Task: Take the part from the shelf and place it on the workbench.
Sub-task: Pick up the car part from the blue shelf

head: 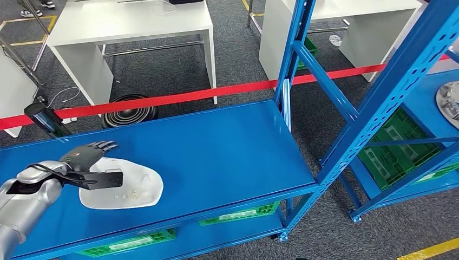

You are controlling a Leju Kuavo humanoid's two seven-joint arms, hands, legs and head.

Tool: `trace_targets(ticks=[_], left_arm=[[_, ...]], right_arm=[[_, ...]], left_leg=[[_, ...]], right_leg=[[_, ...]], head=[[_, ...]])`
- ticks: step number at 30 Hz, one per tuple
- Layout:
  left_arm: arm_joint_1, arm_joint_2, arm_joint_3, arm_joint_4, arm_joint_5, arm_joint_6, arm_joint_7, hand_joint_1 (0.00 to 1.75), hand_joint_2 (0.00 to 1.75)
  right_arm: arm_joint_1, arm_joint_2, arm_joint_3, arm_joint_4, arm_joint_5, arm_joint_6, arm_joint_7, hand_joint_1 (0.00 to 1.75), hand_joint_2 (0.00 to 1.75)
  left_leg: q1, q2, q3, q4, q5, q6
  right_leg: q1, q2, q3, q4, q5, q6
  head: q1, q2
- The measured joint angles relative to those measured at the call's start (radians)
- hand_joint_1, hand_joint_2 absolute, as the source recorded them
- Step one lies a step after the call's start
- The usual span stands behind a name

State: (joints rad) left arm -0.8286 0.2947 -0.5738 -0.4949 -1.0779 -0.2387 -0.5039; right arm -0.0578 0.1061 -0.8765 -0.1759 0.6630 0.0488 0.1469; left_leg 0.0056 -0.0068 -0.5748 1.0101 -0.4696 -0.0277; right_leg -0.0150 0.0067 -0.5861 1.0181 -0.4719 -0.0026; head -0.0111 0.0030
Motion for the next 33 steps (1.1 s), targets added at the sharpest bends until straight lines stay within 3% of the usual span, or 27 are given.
trace_targets(ticks=[6,10,16,33], left_arm=[[-0.015,-0.004,-0.018,0.017,0.008,-0.022,-0.010,0.05,1.75],[-0.021,-0.004,-0.025,0.024,0.010,-0.027,-0.014,1.71,1.75],[-0.035,-0.002,-0.045,0.027,0.046,-0.066,-0.043,1.75,1.75],[-0.041,0.076,-0.118,-0.010,0.169,-0.057,-0.041,1.75,1.75]], right_arm=[[0.000,0.001,-0.003,0.000,0.000,0.000,0.000,0.00,0.00],[0.000,0.002,-0.008,0.000,0.000,0.000,0.000,0.00,0.00],[0.000,0.004,-0.010,0.000,0.005,0.001,0.000,0.00,0.00],[0.001,0.006,-0.010,0.000,0.038,0.002,0.000,0.00,0.00]], left_leg=[[0.000,0.000,0.000,0.000,0.000,0.000],[0.000,0.000,0.000,0.000,0.000,0.000],[0.000,0.000,0.000,0.000,0.000,0.000],[0.000,-0.001,0.000,0.000,0.000,0.000]], right_leg=[[0.000,0.000,0.000,0.000,0.000,0.000],[0.000,0.000,0.000,0.000,0.000,0.000],[0.000,0.000,0.000,0.000,0.000,0.000],[0.000,0.000,0.001,0.000,0.000,0.000]], head=[[0.000,0.000],[0.000,0.000],[0.000,0.000],[0.000,0.000]])
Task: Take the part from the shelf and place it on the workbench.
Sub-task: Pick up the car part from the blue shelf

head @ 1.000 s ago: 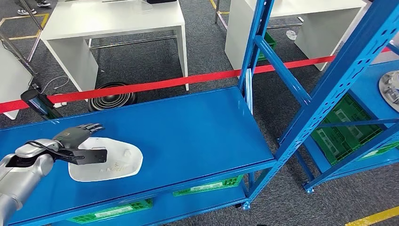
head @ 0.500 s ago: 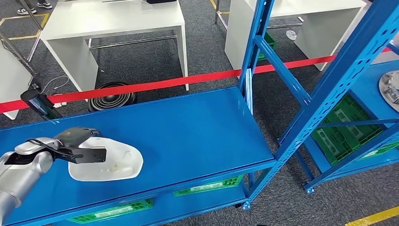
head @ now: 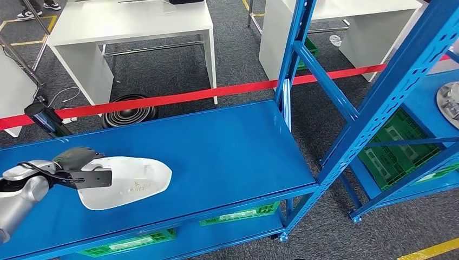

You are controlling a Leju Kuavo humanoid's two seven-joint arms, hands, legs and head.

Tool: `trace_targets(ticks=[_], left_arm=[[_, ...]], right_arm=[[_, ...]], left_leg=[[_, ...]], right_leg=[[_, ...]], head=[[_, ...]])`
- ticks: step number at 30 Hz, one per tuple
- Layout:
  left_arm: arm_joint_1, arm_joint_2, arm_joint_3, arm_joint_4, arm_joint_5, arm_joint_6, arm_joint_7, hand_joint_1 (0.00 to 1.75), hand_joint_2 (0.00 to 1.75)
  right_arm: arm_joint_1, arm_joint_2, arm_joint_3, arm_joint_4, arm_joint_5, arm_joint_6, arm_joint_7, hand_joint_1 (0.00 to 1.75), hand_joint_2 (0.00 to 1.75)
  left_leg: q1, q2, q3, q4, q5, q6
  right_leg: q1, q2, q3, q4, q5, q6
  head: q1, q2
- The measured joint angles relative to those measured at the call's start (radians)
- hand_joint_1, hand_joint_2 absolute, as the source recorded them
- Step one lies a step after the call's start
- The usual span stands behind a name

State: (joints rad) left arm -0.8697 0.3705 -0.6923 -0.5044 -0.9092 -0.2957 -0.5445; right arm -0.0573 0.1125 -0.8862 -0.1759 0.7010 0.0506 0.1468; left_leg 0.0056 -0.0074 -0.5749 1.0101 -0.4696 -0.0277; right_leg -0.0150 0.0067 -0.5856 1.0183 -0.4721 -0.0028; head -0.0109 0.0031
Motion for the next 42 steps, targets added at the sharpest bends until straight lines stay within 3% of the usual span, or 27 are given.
trace_targets(ticks=[22,26,28,32,35,38,42], left_arm=[[0.007,-0.001,-0.043,-0.009,0.036,0.096,0.029,1.75,1.75],[0.028,-0.006,-0.031,-0.027,0.157,0.097,-0.001,1.75,1.75],[0.049,-0.013,-0.001,-0.050,0.289,0.031,-0.019,1.75,1.75],[0.110,-0.032,0.128,-0.157,0.639,-0.209,-0.025,1.75,1.75],[0.195,-0.038,0.263,-0.312,0.916,-0.350,0.052,1.75,1.75],[0.313,-0.032,0.401,-0.493,1.134,-0.409,0.134,1.75,1.75],[0.419,-0.018,0.520,-0.643,1.196,-0.427,0.161,1.75,1.75]], right_arm=[[0.000,0.000,-0.001,0.000,0.000,-0.004,-0.002,0.00,0.00],[-0.001,0.000,-0.005,0.000,0.000,-0.007,-0.010,0.00,0.00],[0.000,0.000,-0.009,0.000,-0.001,-0.011,-0.010,0.00,0.00],[0.000,-0.001,-0.019,0.000,-0.001,-0.023,-0.012,0.00,0.00],[0.000,-0.006,-0.025,0.000,0.006,-0.023,-0.026,0.00,0.00],[0.001,-0.018,-0.025,0.000,0.027,-0.016,-0.035,0.00,0.00],[0.003,-0.032,-0.025,0.000,0.038,-0.010,-0.036,0.00,0.00]], left_leg=[[0.000,0.000,0.000,0.000,0.000,0.000],[0.000,0.000,0.001,0.000,0.000,0.000],[0.000,0.000,0.001,0.000,0.000,0.000],[0.000,0.000,0.000,0.000,0.000,0.000],[0.000,0.002,0.001,0.000,-0.002,-0.001],[0.000,0.006,0.002,0.000,-0.004,-0.001],[0.000,0.005,0.002,0.000,-0.005,-0.002]], right_leg=[[0.000,0.000,0.001,0.000,0.000,0.000],[0.000,0.000,0.000,0.000,0.000,0.000],[0.000,0.000,0.000,0.000,0.000,0.000],[0.000,0.000,0.000,0.000,0.000,0.000],[-0.001,0.003,0.000,0.000,0.000,0.000],[0.000,0.007,0.000,0.000,-0.001,0.000],[0.001,0.007,0.000,0.000,-0.003,0.000]], head=[[0.000,0.000],[0.000,0.000],[0.000,0.000],[0.000,0.000],[0.000,0.000],[0.000,0.000],[0.000,0.000]])
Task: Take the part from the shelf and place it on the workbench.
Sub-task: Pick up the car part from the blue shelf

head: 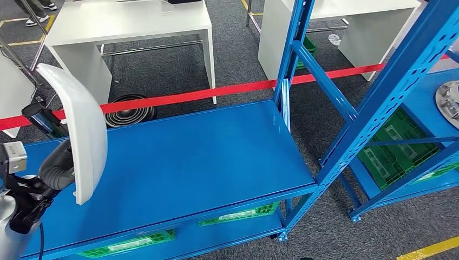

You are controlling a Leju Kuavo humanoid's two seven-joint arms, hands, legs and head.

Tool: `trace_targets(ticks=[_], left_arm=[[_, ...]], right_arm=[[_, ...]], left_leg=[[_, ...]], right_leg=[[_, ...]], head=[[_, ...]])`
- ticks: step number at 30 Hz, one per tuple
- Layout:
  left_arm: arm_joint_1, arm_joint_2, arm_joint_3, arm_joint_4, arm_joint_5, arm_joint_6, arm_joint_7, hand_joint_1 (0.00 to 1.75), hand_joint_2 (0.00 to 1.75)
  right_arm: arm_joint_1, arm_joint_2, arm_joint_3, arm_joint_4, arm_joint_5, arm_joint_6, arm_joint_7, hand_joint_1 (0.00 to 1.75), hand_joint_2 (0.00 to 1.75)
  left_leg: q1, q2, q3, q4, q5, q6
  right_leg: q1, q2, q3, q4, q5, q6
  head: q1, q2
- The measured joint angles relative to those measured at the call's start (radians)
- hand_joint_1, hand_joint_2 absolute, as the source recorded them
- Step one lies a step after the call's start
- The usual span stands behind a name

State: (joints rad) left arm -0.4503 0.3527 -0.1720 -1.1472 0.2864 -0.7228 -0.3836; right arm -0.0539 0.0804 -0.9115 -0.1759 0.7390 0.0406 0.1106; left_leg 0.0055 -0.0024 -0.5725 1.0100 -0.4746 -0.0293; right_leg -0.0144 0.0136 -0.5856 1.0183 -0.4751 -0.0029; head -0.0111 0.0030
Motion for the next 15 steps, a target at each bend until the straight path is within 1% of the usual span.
trace_targets(ticks=[4,7,11,15], left_arm=[[0.064,0.012,0.058,-0.080,0.026,-0.008,-0.001,1.75,1.75],[0.152,0.019,0.102,-0.158,0.078,-0.030,-0.007,1.75,1.75],[0.256,-0.007,0.138,-0.227,0.147,-0.062,0.010,1.75,1.75],[0.311,-0.034,0.154,-0.238,0.223,-0.082,0.036,1.75,1.75]], right_arm=[[-0.002,-0.008,0.001,0.000,0.012,0.002,-0.001,0.00,0.00],[0.000,-0.014,0.003,0.000,0.030,0.007,0.001,0.00,0.00],[0.002,-0.024,0.005,0.000,0.044,0.011,0.005,0.00,0.00],[0.006,-0.028,0.010,0.000,0.050,0.023,0.005,0.00,0.00]], left_leg=[[0.000,-0.001,0.001,0.000,0.000,0.000],[0.000,0.002,0.002,0.000,-0.001,0.000],[-0.003,0.000,0.002,0.001,-0.004,0.003],[-0.007,-0.001,0.002,0.004,-0.007,0.008]], right_leg=[[0.000,-0.001,0.002,0.000,-0.001,0.000],[0.000,0.001,0.002,0.000,-0.001,-0.001],[-0.003,0.000,0.004,-0.001,-0.003,0.002],[-0.009,-0.001,0.005,-0.001,-0.004,0.007]], head=[[0.000,0.000],[0.000,0.000],[0.000,0.000],[0.000,0.000]])
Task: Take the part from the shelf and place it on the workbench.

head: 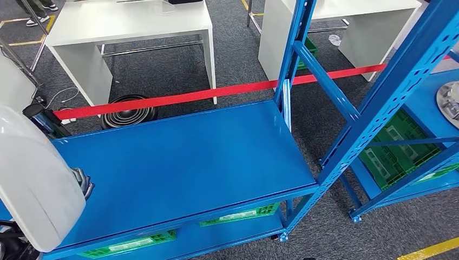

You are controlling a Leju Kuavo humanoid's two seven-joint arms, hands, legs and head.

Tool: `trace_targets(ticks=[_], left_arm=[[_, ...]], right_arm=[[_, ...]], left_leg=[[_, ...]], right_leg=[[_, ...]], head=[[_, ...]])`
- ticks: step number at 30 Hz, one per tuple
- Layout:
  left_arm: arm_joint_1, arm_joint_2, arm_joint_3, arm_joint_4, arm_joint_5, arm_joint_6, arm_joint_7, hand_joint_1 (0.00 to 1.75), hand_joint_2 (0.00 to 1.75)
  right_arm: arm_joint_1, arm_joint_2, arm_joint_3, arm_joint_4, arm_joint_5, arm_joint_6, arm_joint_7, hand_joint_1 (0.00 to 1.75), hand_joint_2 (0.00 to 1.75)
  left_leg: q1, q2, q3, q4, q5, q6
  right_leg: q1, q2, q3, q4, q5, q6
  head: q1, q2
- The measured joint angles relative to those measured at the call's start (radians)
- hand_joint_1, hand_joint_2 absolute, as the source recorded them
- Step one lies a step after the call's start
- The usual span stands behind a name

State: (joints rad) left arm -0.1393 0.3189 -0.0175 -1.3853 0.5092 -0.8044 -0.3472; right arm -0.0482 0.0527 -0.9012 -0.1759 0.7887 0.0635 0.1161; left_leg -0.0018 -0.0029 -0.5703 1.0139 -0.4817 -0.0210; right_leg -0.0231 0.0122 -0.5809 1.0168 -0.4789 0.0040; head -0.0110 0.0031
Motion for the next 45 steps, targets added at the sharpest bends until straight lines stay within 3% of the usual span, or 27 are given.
trace_targets(ticks=[4,6,8,10,11,12,13,15,17,21,22,24,26,27,28,29,31,33,35,37,38,40,41,42,43,44,45], left_arm=[[0.018,-0.036,0.006,0.005,0.081,-0.015,0.048,1.75,1.75],[0.020,-0.063,0.004,0.010,0.084,-0.013,0.069,1.75,1.75],[0.022,-0.090,0.000,0.014,0.070,-0.004,0.075,1.75,1.75],[0.026,-0.115,-0.003,0.018,0.057,0.006,0.075,1.75,1.75],[0.028,-0.125,-0.005,0.019,0.055,0.009,0.075,1.75,1.75],[0.029,-0.133,-0.006,0.020,0.054,0.011,0.075,1.75,1.75],[0.030,-0.139,-0.007,0.021,0.054,0.014,0.076,1.75,1.75],[0.030,-0.147,-0.009,0.021,0.058,0.018,0.081,1.75,1.75],[0.029,-0.152,-0.010,0.021,0.065,0.023,0.088,1.75,1.75],[0.038,-0.147,-0.006,0.013,0.088,0.046,0.089,1.75,1.75],[0.048,-0.144,0.001,0.003,0.098,0.059,0.093,1.75,1.75],[0.084,-0.139,0.029,-0.032,0.123,0.086,0.120,1.75,1.75],[0.131,-0.137,0.063,-0.081,0.152,0.102,0.171,1.75,1.75],[0.154,-0.137,0.076,-0.105,0.164,0.105,0.195,1.75,1.75],[0.176,-0.133,0.086,-0.127,0.171,0.108,0.211,1.75,1.75],[0.196,-0.126,0.095,-0.149,0.177,0.111,0.219,1.75,1.75],[0.225,-0.095,0.105,-0.186,0.194,0.115,0.220,1.75,1.75],[0.235,-0.063,0.109,-0.202,0.228,0.115,0.220,1.75,1.75],[0.229,-0.046,0.106,-0.196,0.257,0.118,0.224,1.75,1.75],[0.208,-0.041,0.099,-0.174,0.270,0.123,0.231,1.75,1.75],[0.197,-0.040,0.094,-0.161,0.273,0.124,0.233,1.75,1.75],[0.180,-0.040,0.085,-0.139,0.276,0.126,0.234,1.75,1.75],[0.176,-0.040,0.081,-0.130,0.277,0.127,0.234,1.75,1.75],[0.174,-0.040,0.078,-0.123,0.277,0.127,0.234,1.75,1.75],[0.172,-0.040,0.075,-0.116,0.277,0.127,0.234,1.75,1.75],[0.170,-0.040,0.073,-0.111,0.277,0.127,0.234,1.75,1.75],[0.169,-0.040,0.072,-0.106,0.277,0.127,0.233,1.75,1.75]], right_arm=[[0.005,0.000,0.001,0.000,0.005,0.005,0.002,0.00,0.00],[0.007,-0.003,0.004,0.000,0.014,0.004,0.006,0.00,0.00],[0.009,-0.008,0.008,0.000,0.017,0.000,0.007,0.00,0.00],[0.011,-0.013,0.010,0.000,0.010,-0.005,0.003,0.00,0.00],[0.012,-0.016,0.010,0.000,0.006,-0.006,0.001,0.00,0.00],[0.013,-0.018,0.010,0.000,0.004,-0.007,0.000,0.00,0.00],[0.014,-0.021,0.010,0.000,0.003,-0.008,-0.001,0.00,0.00],[0.012,-0.025,0.010,0.000,0.002,-0.010,-0.002,0.00,0.00],[0.010,-0.027,0.010,0.000,0.000,-0.012,-0.003,0.00,0.00],[0.008,-0.023,0.008,0.000,-0.015,-0.008,-0.014,0.00,0.00],[0.008,-0.018,0.007,0.000,-0.020,-0.003,-0.025,0.00,0.00],[0.009,-0.003,0.006,0.000,-0.024,0.006,-0.039,0.00,0.00],[0.009,0.015,0.006,0.001,-0.016,0.006,-0.016,0.00,0.00],[0.010,0.024,0.006,0.001,-0.008,0.004,0.010,0.00,0.00],[0.010,0.031,0.006,0.002,-0.001,0.002,0.035,0.00,0.00],[0.011,0.038,0.006,0.003,0.001,-0.002,0.054,0.00,0.00],[0.011,0.046,0.003,0.004,-0.016,-0.011,0.060,0.00,0.00],[0.010,0.050,-0.010,0.004,-0.050,-0.022,0.035,0.00,0.00],[0.008,0.051,-0.027,0.004,-0.062,-0.025,0.016,0.00,0.00],[0.006,0.051,-0.032,0.004,-0.042,-0.017,0.016,0.00,0.00],[0.006,0.051,-0.032,0.004,-0.030,-0.013,0.017,0.00,0.00],[0.005,0.051,-0.032,0.004,-0.017,-0.009,0.019,0.00,0.00],[0.006,0.051,-0.032,0.004,-0.015,-0.007,0.019,0.00,0.00],[0.006,0.051,-0.032,0.004,-0.014,-0.006,0.019,0.00,0.00],[0.006,0.051,-0.032,0.004,-0.014,-0.005,0.019,0.00,0.00],[0.006,0.052,-0.032,0.004,-0.014,-0.005,0.019,0.00,0.00],[0.005,0.051,-0.032,0.004,-0.014,-0.005,0.019,0.00,0.00]], left_leg=[[-0.005,-0.001,0.000,0.003,0.000,0.011],[-0.001,0.000,0.003,-0.005,0.011,0.022],[0.004,0.004,0.001,-0.013,0.019,0.031],[0.003,0.007,-0.005,-0.012,0.021,0.035],[0.002,0.008,-0.009,-0.009,0.022,0.035],[0.001,0.009,-0.013,-0.006,0.023,0.035],[0.002,0.009,-0.017,-0.002,0.023,0.034],[0.002,0.009,-0.027,0.009,0.025,0.029],[0.001,0.007,-0.034,0.017,0.028,0.017],[0.001,0.003,-0.047,0.021,0.032,-0.017],[0.003,0.003,-0.056,0.038,0.012,-0.024],[0.006,0.002,-0.086,0.129,-0.068,-0.035],[0.008,0.002,-0.114,0.246,-0.139,-0.042],[0.009,0.002,-0.112,0.276,-0.148,-0.043],[0.010,0.002,-0.093,0.270,-0.136,-0.044],[0.011,0.002,-0.056,0.228,-0.112,-0.044],[0.011,0.002,0.049,0.084,-0.078,-0.040],[0.005,-0.001,0.109,-0.010,-0.073,-0.029],[0.001,-0.003,0.103,-0.019,-0.065,-0.012],[0.005,0.001,0.083,-0.022,-0.047,0.008],[0.007,0.003,0.071,-0.024,-0.035,0.018],[0.007,0.006,0.044,-0.022,-0.013,0.028],[0.006,0.007,0.028,-0.020,0.000,0.029],[0.005,0.009,0.012,-0.017,0.012,0.029],[0.003,0.010,-0.005,-0.012,0.023,0.028],[0.002,0.011,-0.023,-0.007,0.034,0.026],[0.001,0.011,-0.038,-0.002,0.042,0.024]], right_leg=[[-0.005,-0.001,0.003,-0.002,0.003,0.013],[-0.006,-0.002,0.001,0.010,-0.008,0.019],[-0.004,-0.005,-0.031,0.086,-0.066,0.019],[-0.001,-0.006,-0.087,0.220,-0.136,0.019],[-0.001,-0.006,-0.106,0.270,-0.153,0.020],[-0.001,-0.006,-0.109,0.285,-0.150,0.019],[-0.001,-0.006,-0.090,0.259,-0.129,0.018],[-0.001,-0.007,-0.014,0.128,-0.079,0.013],[0.003,-0.007,0.033,0.040,-0.051,0.004],[0.006,-0.007,0.023,0.024,-0.035,-0.028],[0.004,-0.008,0.017,0.021,-0.027,-0.037],[0.003,-0.008,0.002,0.018,-0.012,-0.049],[0.004,-0.008,-0.018,0.019,0.002,-0.052],[0.005,-0.008,-0.029,0.020,0.010,-0.051],[0.005,-0.009,-0.039,0.021,0.017,-0.049],[0.005,-0.010,-0.049,0.023,0.024,-0.047],[0.006,-0.011,-0.065,0.027,0.036,-0.040],[0.006,-0.012,-0.068,0.026,0.051,-0.028],[0.007,-0.013,-0.068,0.020,0.068,-0.015],[0.006,-0.012,-0.079,0.036,0.047,-0.005],[0.007,-0.011,-0.092,0.069,0.010,-0.001],[0.008,-0.011,-0.126,0.183,-0.090,0.004],[0.008,-0.010,-0.139,0.246,-0.124,0.005],[0.008,-0.010,-0.142,0.290,-0.135,0.005],[0.009,-0.011,-0.128,0.301,-0.123,0.004],[0.010,-0.011,-0.095,0.277,-0.098,0.000],[0.012,-0.011,-0.045,0.218,-0.075,-0.005]], head=[[0.000,0.000],[0.000,0.000],[0.003,0.000],[0.005,0.000],[0.005,0.000],[0.005,0.000],[0.005,0.000],[0.005,0.000],[0.005,0.000],[0.004,0.000],[0.004,0.000],[0.003,0.000],[0.003,0.000],[0.003,0.000],[0.003,0.000],[0.003,0.000],[0.003,0.000],[0.003,0.000],[0.002,0.000],[0.002,0.000],[0.004,0.000],[0.007,0.000],[0.008,0.000],[0.008,0.000],[0.008,0.000],[0.008,0.000],[0.008,0.000]])
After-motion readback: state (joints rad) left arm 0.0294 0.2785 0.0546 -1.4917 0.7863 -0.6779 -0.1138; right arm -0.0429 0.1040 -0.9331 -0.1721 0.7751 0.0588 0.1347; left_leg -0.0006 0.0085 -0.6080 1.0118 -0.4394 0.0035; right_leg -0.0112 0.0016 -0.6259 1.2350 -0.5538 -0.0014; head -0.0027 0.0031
